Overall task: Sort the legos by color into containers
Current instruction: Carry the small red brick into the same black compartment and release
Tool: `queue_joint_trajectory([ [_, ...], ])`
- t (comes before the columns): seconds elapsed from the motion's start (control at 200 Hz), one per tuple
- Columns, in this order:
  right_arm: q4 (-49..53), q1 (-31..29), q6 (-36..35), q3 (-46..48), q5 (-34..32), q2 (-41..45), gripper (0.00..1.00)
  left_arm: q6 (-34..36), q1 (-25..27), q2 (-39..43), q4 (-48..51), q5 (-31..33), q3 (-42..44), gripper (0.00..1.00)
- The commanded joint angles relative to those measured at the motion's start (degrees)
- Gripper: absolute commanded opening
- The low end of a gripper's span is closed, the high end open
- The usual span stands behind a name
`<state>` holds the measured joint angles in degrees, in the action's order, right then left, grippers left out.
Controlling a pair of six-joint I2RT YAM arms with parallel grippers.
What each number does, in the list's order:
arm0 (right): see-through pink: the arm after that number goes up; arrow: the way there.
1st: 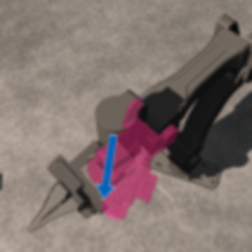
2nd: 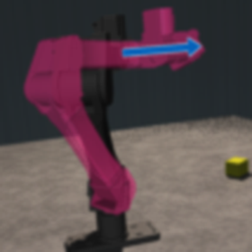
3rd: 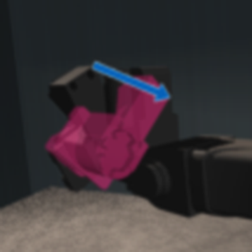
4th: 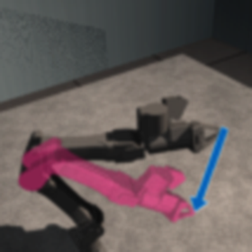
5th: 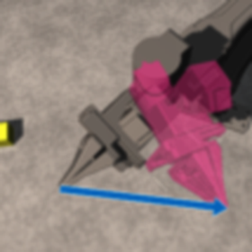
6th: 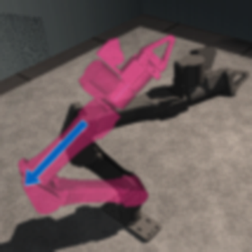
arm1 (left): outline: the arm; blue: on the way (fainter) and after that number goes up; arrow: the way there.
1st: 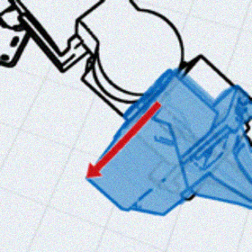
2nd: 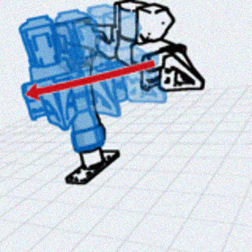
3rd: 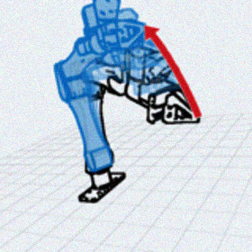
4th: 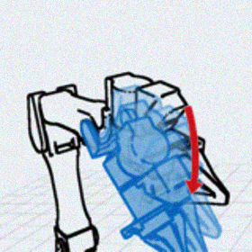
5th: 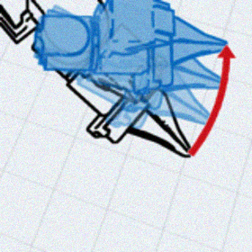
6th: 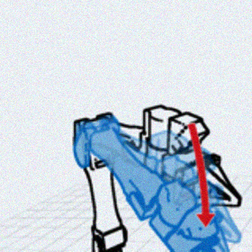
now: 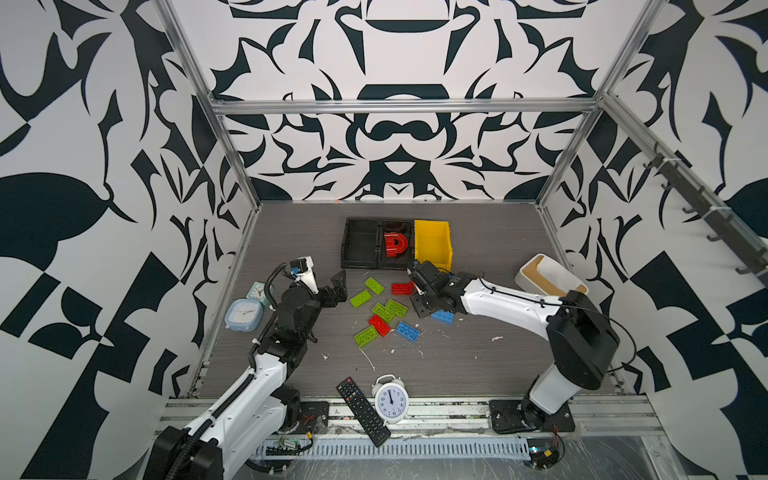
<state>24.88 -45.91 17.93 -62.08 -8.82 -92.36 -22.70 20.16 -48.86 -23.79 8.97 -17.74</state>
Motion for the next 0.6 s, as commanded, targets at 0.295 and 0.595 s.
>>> queue_joint_trajectory([
  [0.295,-12.6,0.7,-3.1,-12.2,-7.7,-0.4,0.23,0.0,-0.2,-0.8,-1.3,-1.1,0.0,1.00],
  [0.595,-18.8,2.2,-3.4,-22.2,-8.2,-11.7,0.24,0.1,-0.2,1.3,-0.8,-0.3,0.7,1.00],
])
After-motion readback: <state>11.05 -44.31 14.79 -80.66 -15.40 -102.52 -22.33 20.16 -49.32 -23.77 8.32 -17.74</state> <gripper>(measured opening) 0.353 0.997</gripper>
